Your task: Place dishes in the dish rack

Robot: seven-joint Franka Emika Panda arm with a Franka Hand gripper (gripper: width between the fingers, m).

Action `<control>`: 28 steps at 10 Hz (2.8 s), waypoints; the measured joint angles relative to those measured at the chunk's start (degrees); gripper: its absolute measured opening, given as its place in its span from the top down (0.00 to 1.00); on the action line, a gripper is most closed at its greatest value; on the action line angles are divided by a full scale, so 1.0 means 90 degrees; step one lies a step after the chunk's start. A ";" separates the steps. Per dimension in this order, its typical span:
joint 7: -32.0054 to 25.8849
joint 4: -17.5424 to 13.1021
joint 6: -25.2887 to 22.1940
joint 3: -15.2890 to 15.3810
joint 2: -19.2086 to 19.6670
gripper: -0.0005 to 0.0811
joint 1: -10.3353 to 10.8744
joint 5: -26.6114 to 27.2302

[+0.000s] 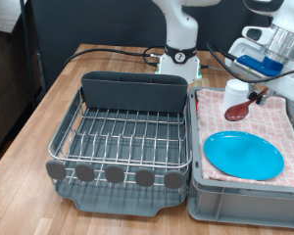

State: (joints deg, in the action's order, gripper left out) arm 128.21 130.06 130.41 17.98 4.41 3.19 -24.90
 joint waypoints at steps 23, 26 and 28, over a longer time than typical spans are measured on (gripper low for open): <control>-0.0068 0.3675 0.0009 -0.2706 -0.3925 0.89 -0.0048 0.3177; -0.0409 0.3698 0.0087 -0.3001 -0.3901 0.91 -0.0036 0.3293; -0.0485 0.3507 -0.0263 -0.3105 -0.3861 0.91 -0.0030 0.3456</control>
State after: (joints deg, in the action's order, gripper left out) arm 123.84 161.62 128.04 -9.96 -30.34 2.91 6.20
